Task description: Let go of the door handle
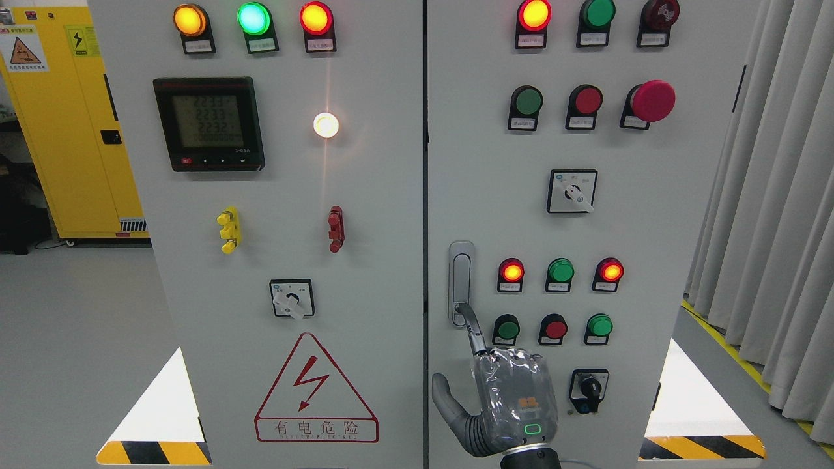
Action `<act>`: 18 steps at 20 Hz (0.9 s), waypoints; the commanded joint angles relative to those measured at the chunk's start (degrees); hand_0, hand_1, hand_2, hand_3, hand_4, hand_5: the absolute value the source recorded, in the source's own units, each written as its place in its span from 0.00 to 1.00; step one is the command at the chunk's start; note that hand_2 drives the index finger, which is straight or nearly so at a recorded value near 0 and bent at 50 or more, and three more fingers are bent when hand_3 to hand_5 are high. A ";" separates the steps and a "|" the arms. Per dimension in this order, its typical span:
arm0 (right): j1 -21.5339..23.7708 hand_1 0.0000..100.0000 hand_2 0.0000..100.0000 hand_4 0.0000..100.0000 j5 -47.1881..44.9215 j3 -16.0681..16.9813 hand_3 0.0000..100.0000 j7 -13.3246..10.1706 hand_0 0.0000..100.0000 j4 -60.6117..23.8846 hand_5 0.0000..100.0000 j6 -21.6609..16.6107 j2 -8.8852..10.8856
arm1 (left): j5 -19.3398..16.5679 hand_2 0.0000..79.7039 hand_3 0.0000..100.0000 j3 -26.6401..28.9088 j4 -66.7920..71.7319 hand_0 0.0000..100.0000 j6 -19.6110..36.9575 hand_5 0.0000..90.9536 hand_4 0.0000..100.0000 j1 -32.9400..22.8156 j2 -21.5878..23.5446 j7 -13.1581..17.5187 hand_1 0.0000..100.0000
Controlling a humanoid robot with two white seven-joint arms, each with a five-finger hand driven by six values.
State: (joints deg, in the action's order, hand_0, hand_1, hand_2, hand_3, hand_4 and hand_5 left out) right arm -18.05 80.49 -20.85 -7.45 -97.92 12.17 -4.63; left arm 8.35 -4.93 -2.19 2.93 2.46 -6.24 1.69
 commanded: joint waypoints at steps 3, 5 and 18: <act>0.48 0.36 0.05 1.00 -0.08 -0.33 1.00 1.21 0.46 0.19 1.00 -0.04 -0.03 | 0.00 0.00 0.00 0.01 0.00 0.12 -0.03 0.00 0.00 0.00 0.00 -0.02 0.56; 0.48 0.36 0.05 1.00 -0.07 -0.33 1.00 1.21 0.46 0.19 1.00 -0.04 -0.03 | 0.00 0.00 0.00 0.01 0.00 0.12 -0.03 0.00 0.00 0.00 0.00 -0.02 0.56; 0.65 0.36 0.06 1.00 -0.08 -0.33 1.00 1.21 0.47 0.19 1.00 0.05 -0.03 | 0.00 0.00 0.00 0.01 0.00 0.12 -0.03 0.00 0.00 0.00 0.00 -0.02 0.56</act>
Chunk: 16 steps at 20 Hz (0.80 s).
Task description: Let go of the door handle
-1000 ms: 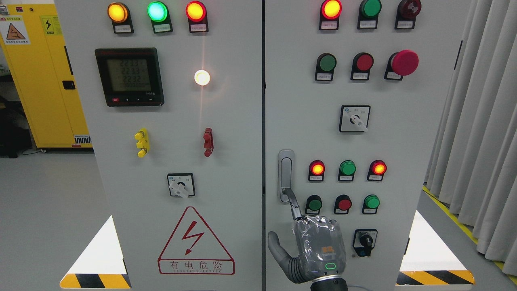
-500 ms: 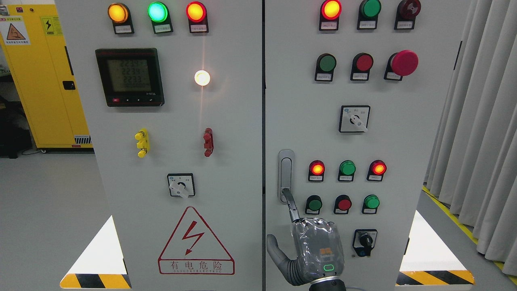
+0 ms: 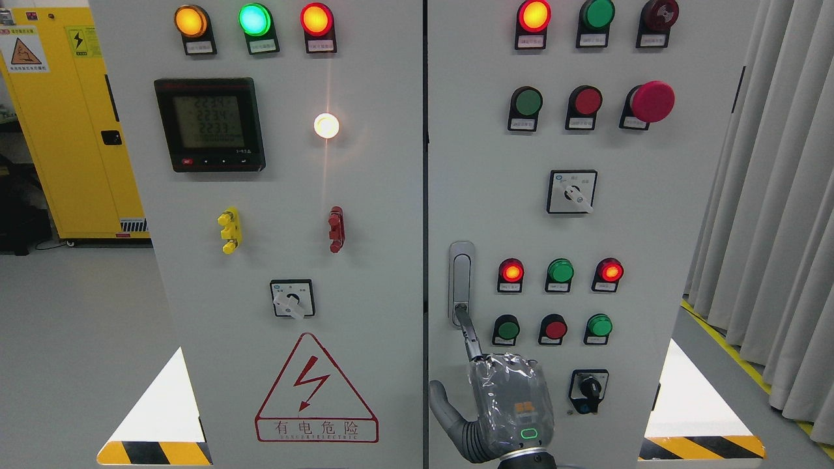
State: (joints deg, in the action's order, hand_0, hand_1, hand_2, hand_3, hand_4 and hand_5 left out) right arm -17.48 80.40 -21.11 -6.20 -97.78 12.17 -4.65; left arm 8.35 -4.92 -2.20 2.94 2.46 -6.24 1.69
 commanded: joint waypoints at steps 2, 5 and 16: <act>0.08 0.36 0.06 1.00 0.02 -0.07 1.00 0.05 0.47 0.05 1.00 0.04 -0.01 | 0.00 0.00 0.00 0.00 0.00 0.12 -0.04 0.00 0.00 0.00 0.00 -0.02 0.56; 0.08 0.36 0.06 1.00 -0.07 -0.07 1.00 0.05 0.48 0.05 1.00 0.04 0.17 | 0.00 0.00 0.00 0.00 0.00 0.12 -0.04 0.00 0.00 0.00 0.00 -0.02 0.56; 0.60 0.36 0.06 1.00 -0.16 0.10 1.00 0.05 0.48 0.05 1.00 0.04 0.34 | 0.00 0.00 0.00 0.00 0.00 0.12 -0.04 0.00 0.00 0.00 0.00 -0.02 0.56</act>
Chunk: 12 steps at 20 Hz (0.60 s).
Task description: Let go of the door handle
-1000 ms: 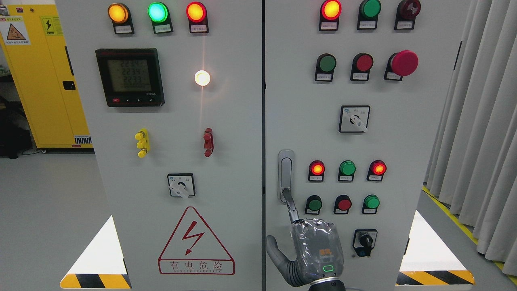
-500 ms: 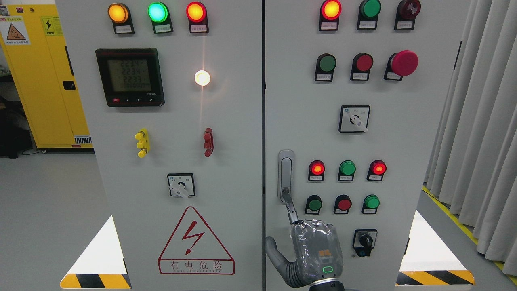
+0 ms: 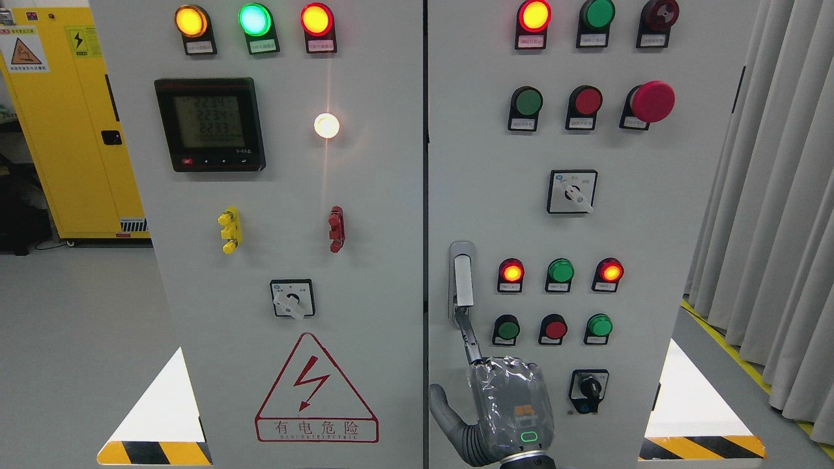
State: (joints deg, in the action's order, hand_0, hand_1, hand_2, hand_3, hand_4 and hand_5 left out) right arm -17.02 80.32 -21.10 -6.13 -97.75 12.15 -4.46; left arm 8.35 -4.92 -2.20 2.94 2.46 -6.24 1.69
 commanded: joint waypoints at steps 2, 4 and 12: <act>0.14 0.36 0.06 1.00 -0.16 0.10 1.00 -0.02 0.48 -0.07 1.00 0.07 0.25 | 0.00 0.00 0.00 0.00 0.00 0.12 -0.04 0.00 0.00 0.00 0.00 -0.02 0.56; 0.23 0.36 0.06 1.00 -0.16 0.01 1.00 -0.02 0.48 -0.16 1.00 0.07 0.16 | 0.00 0.00 0.00 0.00 0.00 0.12 -0.04 0.00 0.00 0.00 0.00 -0.02 0.56; 0.58 0.35 0.06 1.00 -0.16 0.19 1.00 -0.02 0.48 -0.42 1.00 0.07 0.16 | 0.00 0.00 0.00 -0.09 0.00 0.12 -0.04 0.00 0.00 0.00 0.00 -0.02 0.56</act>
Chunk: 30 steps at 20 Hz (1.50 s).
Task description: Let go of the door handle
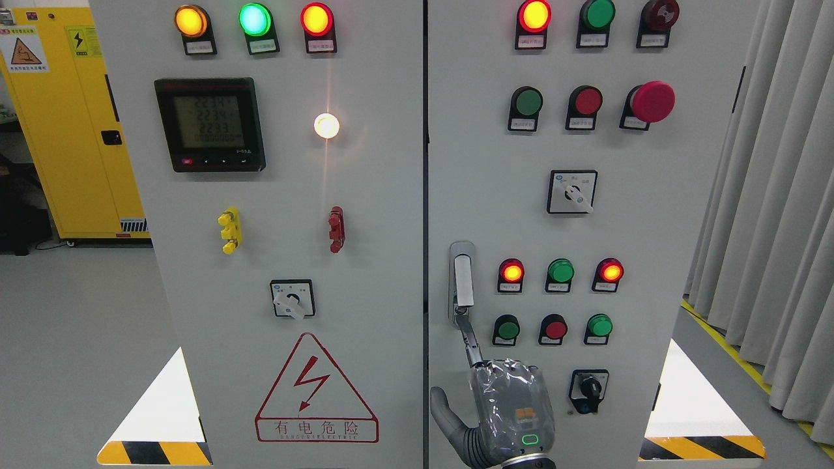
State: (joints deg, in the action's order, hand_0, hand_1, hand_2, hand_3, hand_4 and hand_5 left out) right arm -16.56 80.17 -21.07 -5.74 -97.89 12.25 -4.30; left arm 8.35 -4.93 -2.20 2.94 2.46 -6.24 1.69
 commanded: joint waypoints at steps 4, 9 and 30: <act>0.12 0.35 0.06 1.00 -0.01 0.06 1.00 -0.58 0.49 -1.16 1.00 -0.12 0.08 | 0.00 0.00 0.00 0.01 0.00 0.12 -0.04 0.00 0.00 0.00 0.00 -0.02 0.56; 0.65 0.35 0.06 1.00 -0.10 -0.02 1.00 -0.76 0.50 -3.09 1.00 -0.21 0.17 | 0.00 0.00 0.00 0.01 0.00 0.12 -0.04 0.00 0.00 0.00 0.00 -0.02 0.56; 2.05 0.48 0.54 0.82 -5.46 3.84 0.83 -0.93 0.56 -7.49 0.83 -0.73 0.35 | 0.00 0.00 0.00 0.01 0.00 0.12 -0.04 0.00 0.00 0.00 0.00 -0.02 0.56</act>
State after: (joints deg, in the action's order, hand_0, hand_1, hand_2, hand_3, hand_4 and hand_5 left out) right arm -14.39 77.95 -19.30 -6.96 -103.62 11.58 -4.03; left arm 8.35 -4.93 -2.20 2.94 2.46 -6.24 1.69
